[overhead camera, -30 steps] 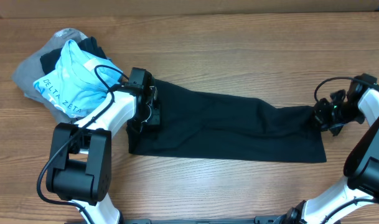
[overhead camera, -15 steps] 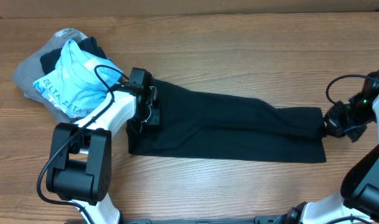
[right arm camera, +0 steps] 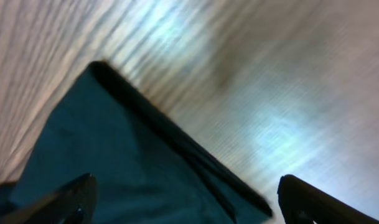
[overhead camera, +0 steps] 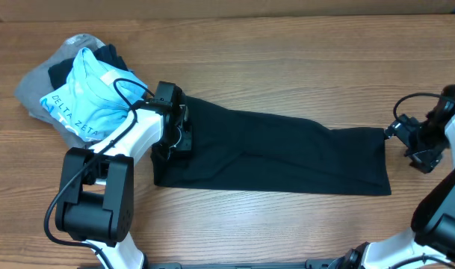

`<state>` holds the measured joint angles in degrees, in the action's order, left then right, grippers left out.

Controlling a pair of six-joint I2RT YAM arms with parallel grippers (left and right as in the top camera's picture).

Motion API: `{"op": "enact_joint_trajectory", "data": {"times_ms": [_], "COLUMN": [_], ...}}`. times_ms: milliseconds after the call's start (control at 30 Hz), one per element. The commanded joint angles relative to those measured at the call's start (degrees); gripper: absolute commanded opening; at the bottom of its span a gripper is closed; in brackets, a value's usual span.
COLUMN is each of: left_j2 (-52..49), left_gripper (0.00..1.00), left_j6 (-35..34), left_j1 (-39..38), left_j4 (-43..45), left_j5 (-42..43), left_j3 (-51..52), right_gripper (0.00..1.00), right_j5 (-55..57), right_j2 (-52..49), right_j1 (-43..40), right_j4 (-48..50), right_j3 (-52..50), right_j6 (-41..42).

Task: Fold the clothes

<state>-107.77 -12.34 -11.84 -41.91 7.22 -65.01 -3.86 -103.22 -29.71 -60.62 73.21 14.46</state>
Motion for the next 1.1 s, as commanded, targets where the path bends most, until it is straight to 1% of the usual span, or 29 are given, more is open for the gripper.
{"op": "enact_joint_trajectory", "data": {"times_ms": [0,67,100,167,200,233,267,367,433,500,567,600,700,800,867,1067], "left_j2": [-2.2,-2.2,-2.2,-2.1,-2.1,-2.0,-1.9,-1.8,-1.8,-1.6,-1.4,-1.2,-0.9,-0.6,-0.3,1.7], "left_gripper": [0.4,0.49,0.52,0.55,0.55,0.57,0.57,0.57,0.56,0.56,0.55,0.55,0.54,0.49,0.48,0.47], "left_j6": [-1.2,-1.2,-1.2,-1.2,-1.2,-0.9,-0.5,0.2,0.8,0.8,1.3,1.3,2.3,4.2,4.9,5.0], "left_j1": [1.0,1.0,1.0,1.0,1.0,1.0,1.0,1.0,1.0,1.0,1.0,1.0,1.0,1.0,1.0,1.0], "left_j4": [-1.0,-1.2,-1.2,-1.4,-1.8,-2.2,-2.7,-5.4,-7.4,-9.6,-11.7,-13.0,-17.4,-22.7,-25.6,-33.6], "left_j5": [-3.1,-2.8,-2.7,-2.7,-2.6,-2.2,-1.5,-0.5,-0.1,-0.2,-0.2,-0.2,-0.2,-0.4,-0.7,-2.9], "left_j3": [1.3,1.2,1.2,0.9,0.7,0.4,0.0,-2.5,-4.8,-7.4,-10.2,-11.8,-16.4,-21.4,-24.4,-33.4], "right_gripper": [0.96,0.96,0.96,0.95,0.92,0.89,0.84,0.7,0.6,0.54,0.42,0.34,0.04,0.04,0.04,0.04], "right_j5": [-3.6,-2.2,-2.2,-2.2,-2.4,-3.4,-6.4,-13.3,-13.4,-13.7,-14.0,-13.7,-13.6,-13.9,-14.1,-12.2], "right_j2": [-3.5,-5.5,-6.6,-9.3,-10.5,-11.6,-12.5,-13.7,-13.8,-13.8,-13.8,-13.8,-13.8,-13.0,-11.4,-1.2], "right_j1": [-0.9,-1.1,-1.2,-1.3,-1.3,-1.3,-1.2,-0.2,1.0,2.3,3.6,4.0,4.3,3.2,2.3,1.4], "right_j4": [1.1,1.0,1.0,0.7,0.6,0.6,0.5,0.0,-0.3,-0.3,0.0,0.3,0.5,-0.6,-1.5,-3.4], "right_j3": [-0.9,-0.9,-0.9,-0.9,-0.9,-0.9,-0.9,-0.9,-1.2,-1.6,-2.1,-2.4,-2.4,-1.2,-0.4,1.4], "right_j6": [-4.5,-4.5,-4.8,-5.7,-5.9,-6.5,-8.8,-13.8,-14.6,-14.8,-15.2,-15.2,-15.0,-14.0,-13.6,-9.2]}}
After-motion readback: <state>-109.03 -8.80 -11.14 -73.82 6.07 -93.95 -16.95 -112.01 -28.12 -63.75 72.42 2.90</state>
